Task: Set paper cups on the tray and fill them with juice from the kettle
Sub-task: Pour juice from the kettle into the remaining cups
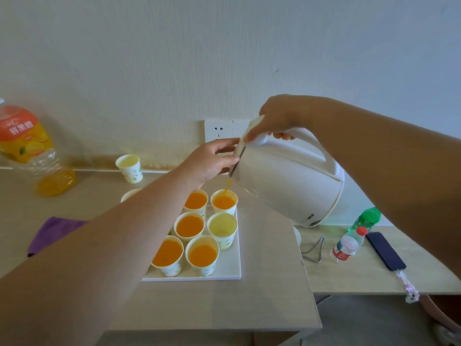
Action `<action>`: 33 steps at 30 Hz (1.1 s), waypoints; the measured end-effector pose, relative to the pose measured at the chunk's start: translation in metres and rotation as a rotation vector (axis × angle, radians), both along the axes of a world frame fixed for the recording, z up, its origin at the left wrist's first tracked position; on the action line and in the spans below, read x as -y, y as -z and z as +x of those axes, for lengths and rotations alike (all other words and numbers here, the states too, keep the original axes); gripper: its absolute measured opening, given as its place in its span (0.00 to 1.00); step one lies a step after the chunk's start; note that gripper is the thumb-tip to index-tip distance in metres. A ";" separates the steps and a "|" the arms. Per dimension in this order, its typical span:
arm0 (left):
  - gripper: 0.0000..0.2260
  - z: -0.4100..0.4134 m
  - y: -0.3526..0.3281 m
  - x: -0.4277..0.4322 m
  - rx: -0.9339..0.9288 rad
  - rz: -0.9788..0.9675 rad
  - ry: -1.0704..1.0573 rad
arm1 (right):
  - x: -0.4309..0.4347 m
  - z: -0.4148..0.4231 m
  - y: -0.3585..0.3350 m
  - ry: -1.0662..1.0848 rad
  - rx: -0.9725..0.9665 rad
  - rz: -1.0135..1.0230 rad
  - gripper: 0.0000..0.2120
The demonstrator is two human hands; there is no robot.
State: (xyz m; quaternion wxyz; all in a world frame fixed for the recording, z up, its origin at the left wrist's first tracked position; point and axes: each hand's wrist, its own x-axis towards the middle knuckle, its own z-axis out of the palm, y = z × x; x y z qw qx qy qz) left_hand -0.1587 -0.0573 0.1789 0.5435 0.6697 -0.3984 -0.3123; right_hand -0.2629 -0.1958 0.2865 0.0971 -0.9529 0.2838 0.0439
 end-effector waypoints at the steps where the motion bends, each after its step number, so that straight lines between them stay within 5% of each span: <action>1: 0.19 0.000 0.000 0.000 0.002 0.001 -0.001 | 0.000 0.000 0.000 0.000 0.001 0.000 0.23; 14: 0.19 0.002 0.007 -0.002 0.016 0.026 -0.017 | 0.001 -0.002 0.008 0.016 -0.006 0.042 0.28; 33: 0.25 -0.024 0.003 -0.019 0.277 0.027 -0.045 | 0.000 -0.046 0.024 -0.058 0.138 0.221 0.18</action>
